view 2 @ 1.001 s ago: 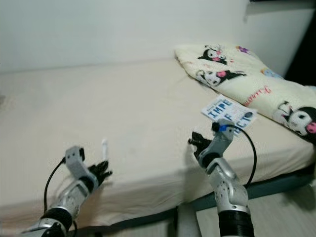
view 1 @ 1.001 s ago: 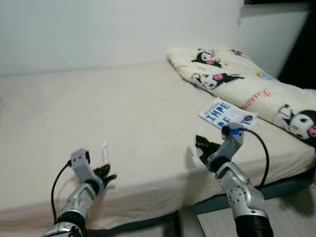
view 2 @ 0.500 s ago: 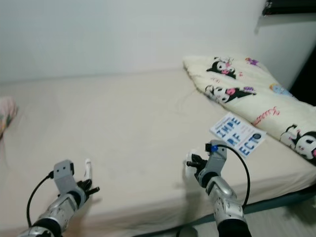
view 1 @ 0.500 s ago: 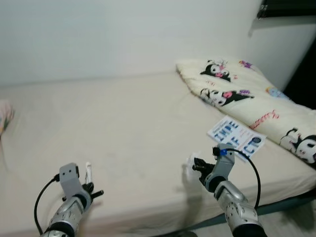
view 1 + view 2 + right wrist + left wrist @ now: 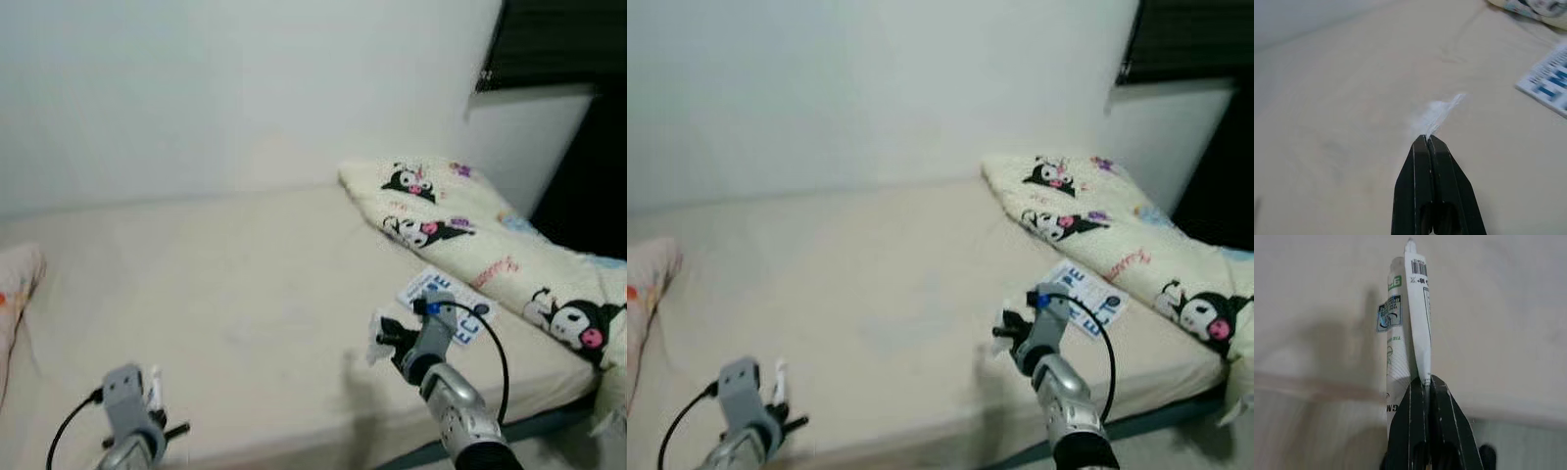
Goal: Clean up the room
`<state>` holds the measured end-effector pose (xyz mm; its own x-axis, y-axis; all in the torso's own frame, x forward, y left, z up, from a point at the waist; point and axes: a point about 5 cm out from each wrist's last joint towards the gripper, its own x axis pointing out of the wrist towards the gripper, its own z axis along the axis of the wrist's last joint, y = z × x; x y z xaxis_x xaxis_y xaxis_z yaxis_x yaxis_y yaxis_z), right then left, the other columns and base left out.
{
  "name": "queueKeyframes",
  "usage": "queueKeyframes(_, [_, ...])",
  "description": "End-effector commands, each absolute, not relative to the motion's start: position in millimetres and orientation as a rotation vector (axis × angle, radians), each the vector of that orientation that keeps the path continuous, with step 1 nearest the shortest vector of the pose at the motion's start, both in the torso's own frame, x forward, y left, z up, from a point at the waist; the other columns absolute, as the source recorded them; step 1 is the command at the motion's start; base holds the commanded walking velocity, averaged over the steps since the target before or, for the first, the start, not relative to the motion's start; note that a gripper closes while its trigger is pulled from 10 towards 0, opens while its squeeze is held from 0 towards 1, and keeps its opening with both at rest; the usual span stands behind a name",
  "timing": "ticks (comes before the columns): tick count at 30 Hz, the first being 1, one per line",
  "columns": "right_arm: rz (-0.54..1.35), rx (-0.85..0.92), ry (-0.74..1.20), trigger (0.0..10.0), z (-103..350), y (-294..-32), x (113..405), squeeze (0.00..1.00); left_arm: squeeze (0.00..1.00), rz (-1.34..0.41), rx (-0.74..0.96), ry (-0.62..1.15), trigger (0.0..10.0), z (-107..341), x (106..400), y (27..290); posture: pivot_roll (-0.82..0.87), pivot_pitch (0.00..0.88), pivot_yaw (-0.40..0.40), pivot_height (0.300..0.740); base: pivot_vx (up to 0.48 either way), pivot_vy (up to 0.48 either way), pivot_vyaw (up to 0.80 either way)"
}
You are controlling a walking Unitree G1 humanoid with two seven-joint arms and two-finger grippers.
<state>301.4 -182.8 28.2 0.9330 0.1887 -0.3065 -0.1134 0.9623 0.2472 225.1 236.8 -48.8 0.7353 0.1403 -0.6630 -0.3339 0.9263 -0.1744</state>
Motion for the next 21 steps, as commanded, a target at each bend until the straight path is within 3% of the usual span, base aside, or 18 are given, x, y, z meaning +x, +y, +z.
queueKeyframes(1, [0.142,0.196,0.399,0.0,12,-184,292,0.00,0.00,0.268,-0.256,0.775,10.0,-59,210,237,-0.06,0.000,-0.012,0.740,0.000,0.000,0.00])
queueKeyframes(5, [0.140,0.162,0.464,0.0,0,-185,284,0.00,0.00,0.269,-0.227,0.826,10.0,-66,200,236,-0.05,0.000,-0.012,0.740,0.000,0.000,0.00])
queueKeyframes(6, [0.160,0.123,0.496,10.0,-6,-183,279,0.00,0.00,0.261,-0.214,0.841,10.0,-67,197,235,-0.06,0.000,-0.013,0.740,0.000,0.000,0.00])
queueKeyframes(8, [0.176,0.095,0.518,10.0,-10,-182,276,0.00,0.00,0.255,-0.206,0.851,10.0,-68,196,234,-0.06,0.000,-0.013,0.740,0.000,0.000,0.00])
queueKeyframes(13, [0.120,-0.039,0.752,10.0,-46,-193,240,0.00,0.00,0.249,-0.215,0.906,10.0,-74,190,226,-0.06,0.000,-0.015,0.740,0.000,0.000,0.76])
queueKeyframes(21, [0.032,0.015,0.871,10.0,-67,-204,207,0.00,0.00,0.232,-0.154,0.925,10.0,-75,187,229,-0.06,0.000,-0.018,0.740,-0.228,0.000,0.75])
